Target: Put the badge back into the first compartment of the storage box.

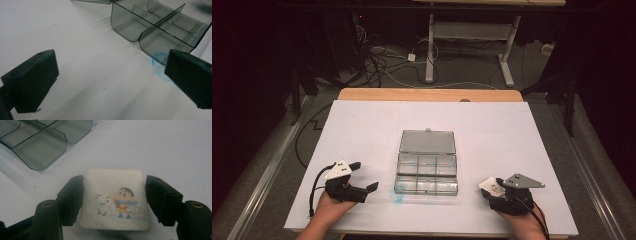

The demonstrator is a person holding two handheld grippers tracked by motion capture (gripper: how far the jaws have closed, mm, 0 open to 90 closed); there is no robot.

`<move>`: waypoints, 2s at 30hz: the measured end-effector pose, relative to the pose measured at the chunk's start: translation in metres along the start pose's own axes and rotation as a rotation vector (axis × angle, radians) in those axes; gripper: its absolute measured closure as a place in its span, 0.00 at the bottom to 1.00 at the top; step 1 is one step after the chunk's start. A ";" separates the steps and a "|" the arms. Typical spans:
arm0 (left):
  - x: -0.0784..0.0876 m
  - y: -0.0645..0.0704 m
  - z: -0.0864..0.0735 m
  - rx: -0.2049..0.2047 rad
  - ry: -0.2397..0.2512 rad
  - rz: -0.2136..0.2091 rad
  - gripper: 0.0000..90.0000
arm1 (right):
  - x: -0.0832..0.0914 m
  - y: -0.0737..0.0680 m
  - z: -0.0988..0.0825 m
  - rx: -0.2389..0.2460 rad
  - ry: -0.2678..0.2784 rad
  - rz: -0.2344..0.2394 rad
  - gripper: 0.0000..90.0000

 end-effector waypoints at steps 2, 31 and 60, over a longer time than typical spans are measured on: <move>-0.001 -0.001 0.000 0.008 -0.004 -0.003 0.00 | -0.002 -0.003 0.001 0.003 0.001 0.008 0.38; -0.002 0.004 0.000 -0.020 -0.017 -0.023 0.00 | -0.006 -0.037 0.011 0.046 0.002 0.090 0.38; -0.003 0.003 0.001 -0.024 -0.014 -0.017 0.00 | -0.001 -0.088 0.089 0.137 0.113 0.205 0.38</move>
Point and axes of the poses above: each handheld gripper's, and its own axes: x roughly backward along the jaws, z roughly out of its top, y roughly to its right, the point moved 8 cm from there along -x, roughly forward along the jaws, and after that the axes turned 12 degrees about -z, right-handed, at the moved point
